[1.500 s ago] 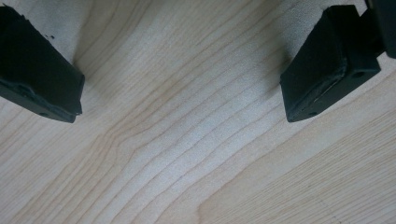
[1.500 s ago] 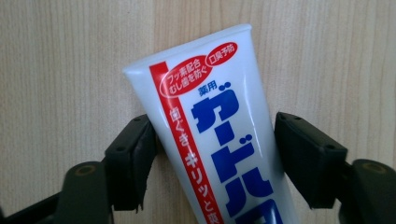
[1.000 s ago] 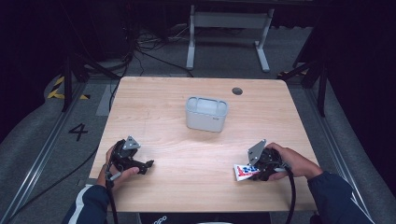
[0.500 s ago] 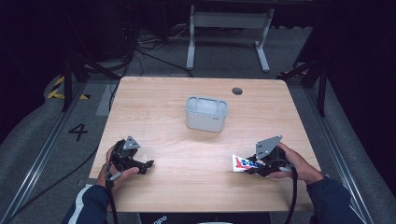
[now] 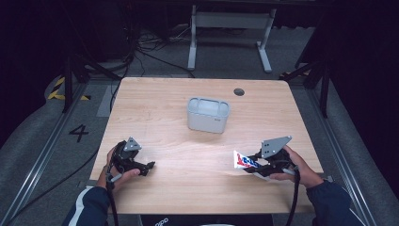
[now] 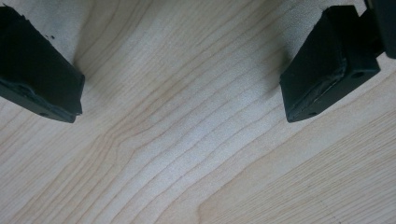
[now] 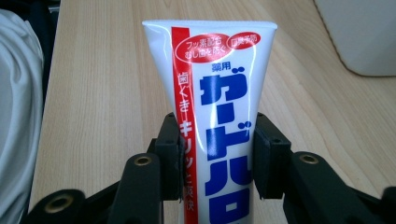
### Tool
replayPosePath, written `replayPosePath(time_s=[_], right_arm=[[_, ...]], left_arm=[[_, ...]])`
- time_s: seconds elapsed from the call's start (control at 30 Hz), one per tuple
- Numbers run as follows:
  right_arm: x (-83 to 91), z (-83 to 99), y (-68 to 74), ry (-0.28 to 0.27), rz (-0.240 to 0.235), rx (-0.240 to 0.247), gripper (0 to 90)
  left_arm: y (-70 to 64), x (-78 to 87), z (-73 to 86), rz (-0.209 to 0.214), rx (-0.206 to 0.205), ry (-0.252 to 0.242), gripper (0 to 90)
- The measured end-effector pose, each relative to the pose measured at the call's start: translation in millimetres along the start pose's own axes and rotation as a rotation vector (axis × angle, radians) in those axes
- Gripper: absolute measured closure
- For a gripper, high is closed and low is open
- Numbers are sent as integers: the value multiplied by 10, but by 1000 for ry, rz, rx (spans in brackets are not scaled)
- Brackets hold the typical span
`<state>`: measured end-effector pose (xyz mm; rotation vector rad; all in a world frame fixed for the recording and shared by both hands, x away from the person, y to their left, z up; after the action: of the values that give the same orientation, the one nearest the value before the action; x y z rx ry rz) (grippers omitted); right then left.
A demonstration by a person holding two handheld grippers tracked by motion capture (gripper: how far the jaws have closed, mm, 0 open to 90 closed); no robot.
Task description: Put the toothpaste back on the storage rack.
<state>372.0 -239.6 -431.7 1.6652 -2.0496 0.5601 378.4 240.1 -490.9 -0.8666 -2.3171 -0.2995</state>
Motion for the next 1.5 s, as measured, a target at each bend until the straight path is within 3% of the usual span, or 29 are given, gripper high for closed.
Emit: replayPosePath(time_s=[0.23,0.73,1.1,1.5], right_arm=[[47,-40,19,-101,59,-15,622],[101,-99,-31,-170,182,-72,618],[140,-257,-26,-212,212,-62,617],[121,-554,-78,-266,240,-33,618]], left_arm=[[0,0,0,-1,0,0,2],[0,0,0,1,0,0,2],[1,0,0,0,0,0,2],[1,0,0,0,0,-1,2]])
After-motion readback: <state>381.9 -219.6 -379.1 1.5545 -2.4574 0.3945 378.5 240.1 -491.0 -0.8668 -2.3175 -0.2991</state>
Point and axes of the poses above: each handheld gripper's, and its own axes: x roughly backward along the jaws, z roughly out of its underside, y roughly to its left, the point moved 1 cm from there along -x, roughly forward along the jaws, and after that the axes turned 9 degrees about -y, right-handed, at the moved point
